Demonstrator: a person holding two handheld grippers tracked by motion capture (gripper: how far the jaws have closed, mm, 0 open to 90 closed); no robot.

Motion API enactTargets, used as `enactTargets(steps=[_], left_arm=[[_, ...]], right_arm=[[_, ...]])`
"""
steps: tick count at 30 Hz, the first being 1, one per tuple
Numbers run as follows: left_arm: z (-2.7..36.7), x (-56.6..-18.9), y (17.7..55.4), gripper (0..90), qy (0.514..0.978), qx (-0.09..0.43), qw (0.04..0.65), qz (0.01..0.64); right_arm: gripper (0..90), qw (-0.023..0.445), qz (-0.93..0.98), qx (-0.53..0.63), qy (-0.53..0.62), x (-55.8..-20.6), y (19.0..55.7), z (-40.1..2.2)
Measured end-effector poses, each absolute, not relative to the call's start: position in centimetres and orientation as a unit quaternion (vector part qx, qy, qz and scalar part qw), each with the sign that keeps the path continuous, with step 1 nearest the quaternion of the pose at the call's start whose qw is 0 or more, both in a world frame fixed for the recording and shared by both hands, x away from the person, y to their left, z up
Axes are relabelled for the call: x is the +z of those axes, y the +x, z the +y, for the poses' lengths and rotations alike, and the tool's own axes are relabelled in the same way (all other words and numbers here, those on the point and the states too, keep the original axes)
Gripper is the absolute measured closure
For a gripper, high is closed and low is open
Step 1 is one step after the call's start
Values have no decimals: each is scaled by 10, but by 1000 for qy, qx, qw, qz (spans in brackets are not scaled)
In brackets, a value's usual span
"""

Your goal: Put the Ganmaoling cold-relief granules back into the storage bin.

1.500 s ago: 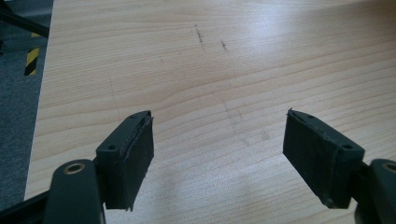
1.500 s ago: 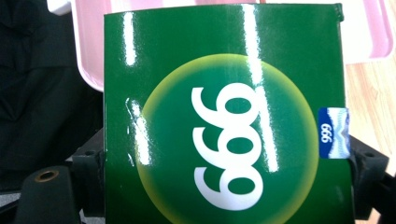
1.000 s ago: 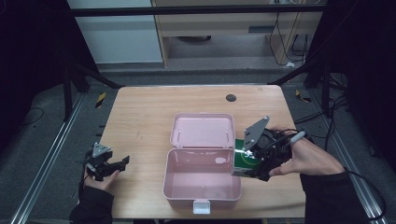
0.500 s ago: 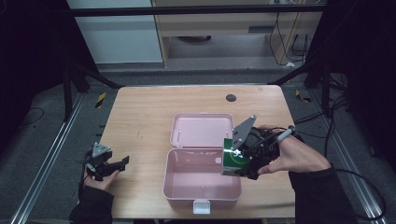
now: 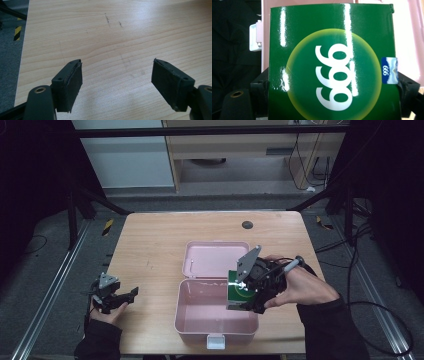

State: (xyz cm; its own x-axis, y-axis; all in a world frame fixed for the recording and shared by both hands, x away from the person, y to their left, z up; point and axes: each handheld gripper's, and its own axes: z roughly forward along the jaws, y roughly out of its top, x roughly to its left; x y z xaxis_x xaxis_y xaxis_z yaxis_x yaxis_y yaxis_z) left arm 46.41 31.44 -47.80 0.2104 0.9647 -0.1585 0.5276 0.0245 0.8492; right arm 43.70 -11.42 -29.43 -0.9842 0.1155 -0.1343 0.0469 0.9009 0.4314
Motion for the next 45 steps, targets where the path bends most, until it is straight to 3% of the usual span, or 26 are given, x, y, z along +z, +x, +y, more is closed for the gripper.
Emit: enactTargets(steps=[45], left_arm=[[315, -478, 464, 241, 649, 255, 428, 575]], right_arm=[[159, 56, 979, 196, 20, -343, 439, -97]])
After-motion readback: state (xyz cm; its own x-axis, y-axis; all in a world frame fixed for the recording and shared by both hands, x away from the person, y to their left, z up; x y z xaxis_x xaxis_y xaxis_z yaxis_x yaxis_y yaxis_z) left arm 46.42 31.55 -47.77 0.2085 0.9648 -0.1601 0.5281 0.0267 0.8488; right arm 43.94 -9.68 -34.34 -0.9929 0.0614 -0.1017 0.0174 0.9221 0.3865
